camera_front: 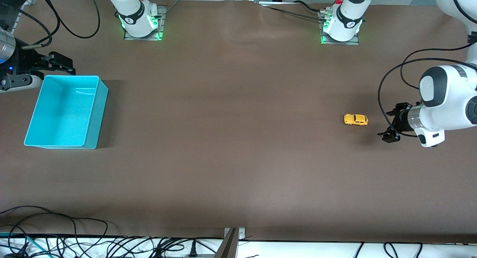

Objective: Wind up and store yellow beetle car
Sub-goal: 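Lower the open left gripper over the yellow beetle car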

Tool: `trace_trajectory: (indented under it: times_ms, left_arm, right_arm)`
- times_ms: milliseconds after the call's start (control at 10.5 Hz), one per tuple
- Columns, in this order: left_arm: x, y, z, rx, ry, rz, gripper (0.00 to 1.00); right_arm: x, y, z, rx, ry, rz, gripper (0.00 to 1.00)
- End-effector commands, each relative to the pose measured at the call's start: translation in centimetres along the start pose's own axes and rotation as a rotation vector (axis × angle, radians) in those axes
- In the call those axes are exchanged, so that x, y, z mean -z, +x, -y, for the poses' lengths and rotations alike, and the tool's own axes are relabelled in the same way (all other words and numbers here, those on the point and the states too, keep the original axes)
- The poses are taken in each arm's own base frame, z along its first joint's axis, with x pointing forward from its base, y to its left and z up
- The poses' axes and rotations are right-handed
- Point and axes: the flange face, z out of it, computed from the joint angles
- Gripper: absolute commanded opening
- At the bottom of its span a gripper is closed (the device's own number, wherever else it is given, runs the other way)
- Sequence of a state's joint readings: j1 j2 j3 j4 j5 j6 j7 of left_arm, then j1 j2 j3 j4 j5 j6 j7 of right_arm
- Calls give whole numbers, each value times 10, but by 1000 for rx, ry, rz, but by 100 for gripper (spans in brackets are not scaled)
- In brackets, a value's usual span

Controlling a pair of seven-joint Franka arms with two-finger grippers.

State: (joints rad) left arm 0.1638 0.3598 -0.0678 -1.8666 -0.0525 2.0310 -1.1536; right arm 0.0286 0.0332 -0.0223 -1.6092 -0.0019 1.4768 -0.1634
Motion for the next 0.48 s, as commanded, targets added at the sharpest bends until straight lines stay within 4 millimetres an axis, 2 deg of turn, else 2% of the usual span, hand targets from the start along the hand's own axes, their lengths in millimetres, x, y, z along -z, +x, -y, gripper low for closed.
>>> trace_trajectory:
  times_ms: [0,191,382]
  left_arm:
    - [-21,-8,10,148,-1,-34,100]
    - [-45,-20,15,167,-19,-38,100]
    - [-67,-23,24,212,-39,-45,100]
  right_arm:
    - [5,1,-1,12,3,-7,100]
    - [5,0,-1,10,3,-7,100]
    - [5,1,-1,11,1,-5,100]
